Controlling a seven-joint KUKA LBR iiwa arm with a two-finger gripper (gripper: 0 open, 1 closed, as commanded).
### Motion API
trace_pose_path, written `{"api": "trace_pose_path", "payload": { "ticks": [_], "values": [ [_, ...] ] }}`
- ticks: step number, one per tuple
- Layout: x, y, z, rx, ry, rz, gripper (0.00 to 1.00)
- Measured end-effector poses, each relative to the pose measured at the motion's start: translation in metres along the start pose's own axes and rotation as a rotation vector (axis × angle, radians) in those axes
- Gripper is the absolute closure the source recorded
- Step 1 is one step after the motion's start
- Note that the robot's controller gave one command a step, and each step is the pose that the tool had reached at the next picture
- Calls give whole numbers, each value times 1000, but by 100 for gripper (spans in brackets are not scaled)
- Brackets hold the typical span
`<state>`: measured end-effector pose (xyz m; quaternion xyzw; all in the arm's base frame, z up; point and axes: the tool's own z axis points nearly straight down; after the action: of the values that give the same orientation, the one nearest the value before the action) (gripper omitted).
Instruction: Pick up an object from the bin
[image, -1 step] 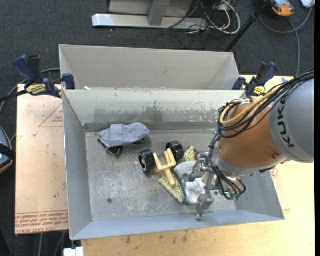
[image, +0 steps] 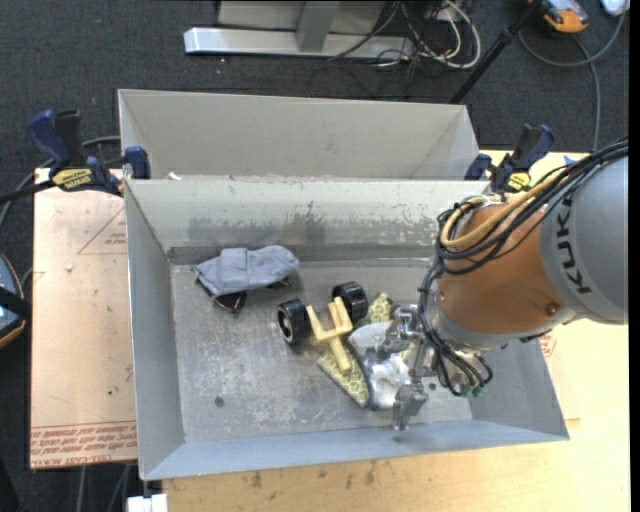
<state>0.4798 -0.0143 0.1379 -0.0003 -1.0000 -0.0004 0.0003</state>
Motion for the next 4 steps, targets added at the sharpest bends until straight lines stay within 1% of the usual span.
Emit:
{"api": "trace_pose_path", "payload": {
  "ticks": [1, 2, 3, 4],
  "values": [
    [-20, -27, 45, 0, -9, -259, 0],
    [-37, -39, 62, -5, -9, -389, 0],
    [-26, -46, 60, 3, -34, -553, 0],
    [-29, -44, 59, 2, -14, -509, 0]
  ]
}}
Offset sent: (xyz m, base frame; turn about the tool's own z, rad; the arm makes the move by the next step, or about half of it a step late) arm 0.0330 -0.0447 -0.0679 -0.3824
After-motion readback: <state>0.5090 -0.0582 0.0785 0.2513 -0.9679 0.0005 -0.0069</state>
